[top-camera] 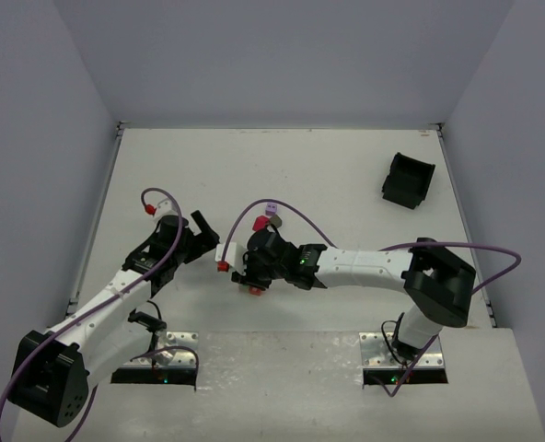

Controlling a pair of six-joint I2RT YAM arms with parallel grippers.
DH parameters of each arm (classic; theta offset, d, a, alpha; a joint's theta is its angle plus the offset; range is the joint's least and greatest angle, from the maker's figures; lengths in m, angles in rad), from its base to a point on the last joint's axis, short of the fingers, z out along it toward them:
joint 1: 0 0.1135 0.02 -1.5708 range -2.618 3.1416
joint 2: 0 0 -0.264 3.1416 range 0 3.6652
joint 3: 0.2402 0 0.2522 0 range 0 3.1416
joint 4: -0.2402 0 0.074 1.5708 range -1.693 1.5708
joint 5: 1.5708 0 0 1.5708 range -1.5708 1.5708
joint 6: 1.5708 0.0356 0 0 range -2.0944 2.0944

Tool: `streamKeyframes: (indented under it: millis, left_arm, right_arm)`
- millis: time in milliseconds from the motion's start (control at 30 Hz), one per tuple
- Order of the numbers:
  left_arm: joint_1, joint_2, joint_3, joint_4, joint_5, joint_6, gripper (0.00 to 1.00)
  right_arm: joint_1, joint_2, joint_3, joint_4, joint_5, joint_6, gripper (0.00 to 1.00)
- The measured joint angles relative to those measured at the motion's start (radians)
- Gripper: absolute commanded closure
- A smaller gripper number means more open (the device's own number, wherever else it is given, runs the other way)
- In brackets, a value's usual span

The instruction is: Build the wood block tower

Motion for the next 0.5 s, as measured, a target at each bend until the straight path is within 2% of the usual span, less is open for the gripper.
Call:
streamKeyframes:
  millis: [500]
  left_arm:
    - [0.000, -0.002, 0.000, 0.000, 0.008, 0.004, 0.00]
  right_arm:
    - [0.000, 0.014, 0.000, 0.004, 0.010, 0.000, 0.88]
